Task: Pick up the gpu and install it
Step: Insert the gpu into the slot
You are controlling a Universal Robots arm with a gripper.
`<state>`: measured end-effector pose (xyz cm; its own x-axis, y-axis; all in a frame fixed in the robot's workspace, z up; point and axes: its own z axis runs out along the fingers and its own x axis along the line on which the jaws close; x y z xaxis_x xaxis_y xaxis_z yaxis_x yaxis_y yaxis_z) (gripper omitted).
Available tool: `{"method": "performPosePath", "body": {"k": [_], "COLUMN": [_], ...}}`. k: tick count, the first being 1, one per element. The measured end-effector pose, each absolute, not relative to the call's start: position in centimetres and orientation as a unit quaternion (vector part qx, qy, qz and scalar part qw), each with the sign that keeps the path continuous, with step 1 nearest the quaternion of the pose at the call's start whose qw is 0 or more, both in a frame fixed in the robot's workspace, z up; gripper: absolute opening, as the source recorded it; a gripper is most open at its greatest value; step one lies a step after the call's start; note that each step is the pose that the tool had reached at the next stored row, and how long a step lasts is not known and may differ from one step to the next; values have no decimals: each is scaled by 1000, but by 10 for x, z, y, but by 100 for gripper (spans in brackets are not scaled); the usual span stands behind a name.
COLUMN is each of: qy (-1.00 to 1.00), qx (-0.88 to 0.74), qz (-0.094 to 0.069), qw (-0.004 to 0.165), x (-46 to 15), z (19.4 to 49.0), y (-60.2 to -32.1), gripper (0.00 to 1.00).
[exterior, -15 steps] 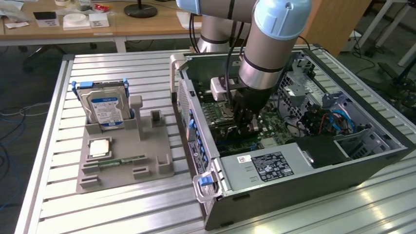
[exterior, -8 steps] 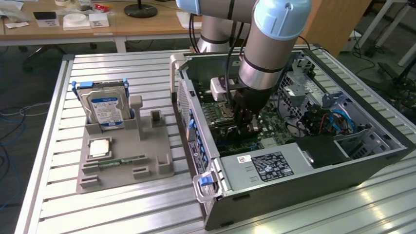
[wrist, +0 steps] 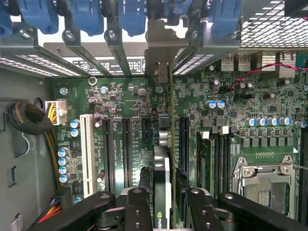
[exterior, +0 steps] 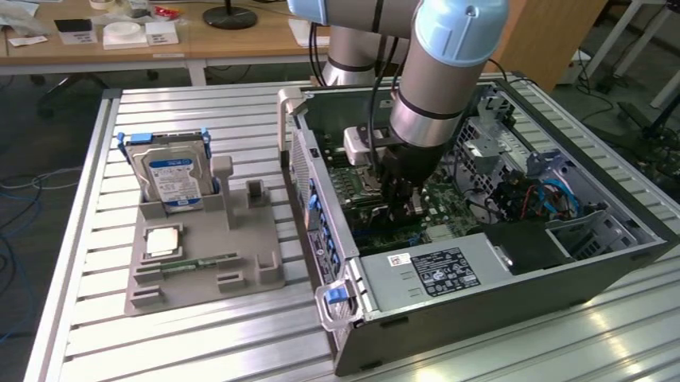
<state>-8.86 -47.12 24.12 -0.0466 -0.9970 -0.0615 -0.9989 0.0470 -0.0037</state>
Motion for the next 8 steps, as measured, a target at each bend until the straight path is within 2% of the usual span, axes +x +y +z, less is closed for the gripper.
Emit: {"method": "performPosePath", "body": {"k": [8], "qy": [724], "qx": [-690], "qz": [20], "qw": [24], "x": [-89], "z": [247], "y": [-470], "gripper": [34]}}
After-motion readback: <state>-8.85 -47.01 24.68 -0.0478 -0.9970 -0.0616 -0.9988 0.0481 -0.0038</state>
